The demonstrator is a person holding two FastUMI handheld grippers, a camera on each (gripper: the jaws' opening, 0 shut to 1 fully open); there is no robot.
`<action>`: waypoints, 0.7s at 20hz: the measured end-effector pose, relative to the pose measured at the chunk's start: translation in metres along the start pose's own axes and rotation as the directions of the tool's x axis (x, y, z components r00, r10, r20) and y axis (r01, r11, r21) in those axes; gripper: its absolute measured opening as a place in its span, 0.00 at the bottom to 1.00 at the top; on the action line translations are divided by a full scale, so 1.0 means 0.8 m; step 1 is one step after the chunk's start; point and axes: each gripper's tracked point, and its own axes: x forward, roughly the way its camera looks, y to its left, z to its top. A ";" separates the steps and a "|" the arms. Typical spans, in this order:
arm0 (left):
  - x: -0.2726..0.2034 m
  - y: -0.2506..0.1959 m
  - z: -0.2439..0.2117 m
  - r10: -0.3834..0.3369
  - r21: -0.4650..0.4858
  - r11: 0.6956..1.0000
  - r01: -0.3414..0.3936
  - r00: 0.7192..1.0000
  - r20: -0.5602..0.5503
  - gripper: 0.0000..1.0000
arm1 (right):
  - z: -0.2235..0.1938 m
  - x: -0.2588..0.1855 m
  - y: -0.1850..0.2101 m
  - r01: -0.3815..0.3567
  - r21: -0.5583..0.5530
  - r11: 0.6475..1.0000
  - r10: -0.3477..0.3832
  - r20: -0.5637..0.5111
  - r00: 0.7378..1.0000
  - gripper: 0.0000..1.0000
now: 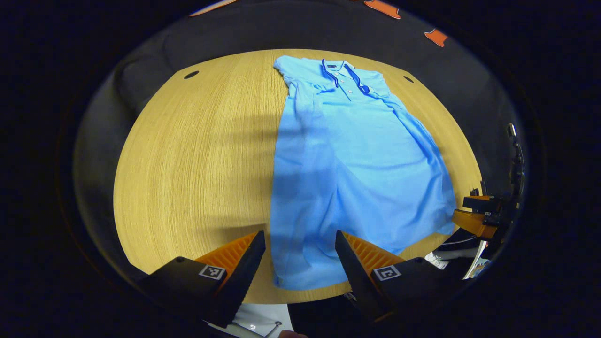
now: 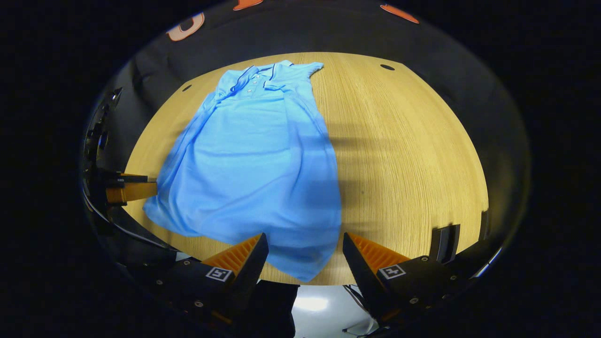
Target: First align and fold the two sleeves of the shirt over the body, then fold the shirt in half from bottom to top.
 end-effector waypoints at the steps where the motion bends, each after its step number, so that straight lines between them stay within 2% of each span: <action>1: 0.001 0.000 -0.007 0.005 0.007 1.000 -0.005 1.000 -0.008 0.99 | -0.003 0.002 -0.001 0.004 0.008 1.000 -0.004 -0.008 1.000 0.98; 9: 0.016 -0.007 -0.044 0.035 0.023 0.999 -0.034 0.997 -0.066 0.98 | -0.024 0.021 0.001 0.057 0.027 0.998 -0.056 -0.060 0.997 0.90; 11: 0.020 -0.007 -0.042 0.052 0.016 0.999 -0.052 0.997 -0.059 0.98 | -0.023 0.022 -0.003 0.083 0.002 0.997 -0.083 -0.055 0.995 0.83; 13: 0.023 -0.005 -0.043 0.079 0.027 0.997 -0.078 0.995 -0.059 0.96 | -0.020 0.023 0.000 0.080 0.004 0.997 -0.080 -0.056 0.995 0.65; 14: 0.022 -0.006 -0.043 0.087 0.038 0.996 -0.085 0.994 -0.061 0.98 | -0.019 0.024 0.001 0.077 0.013 0.997 -0.077 -0.060 0.995 0.44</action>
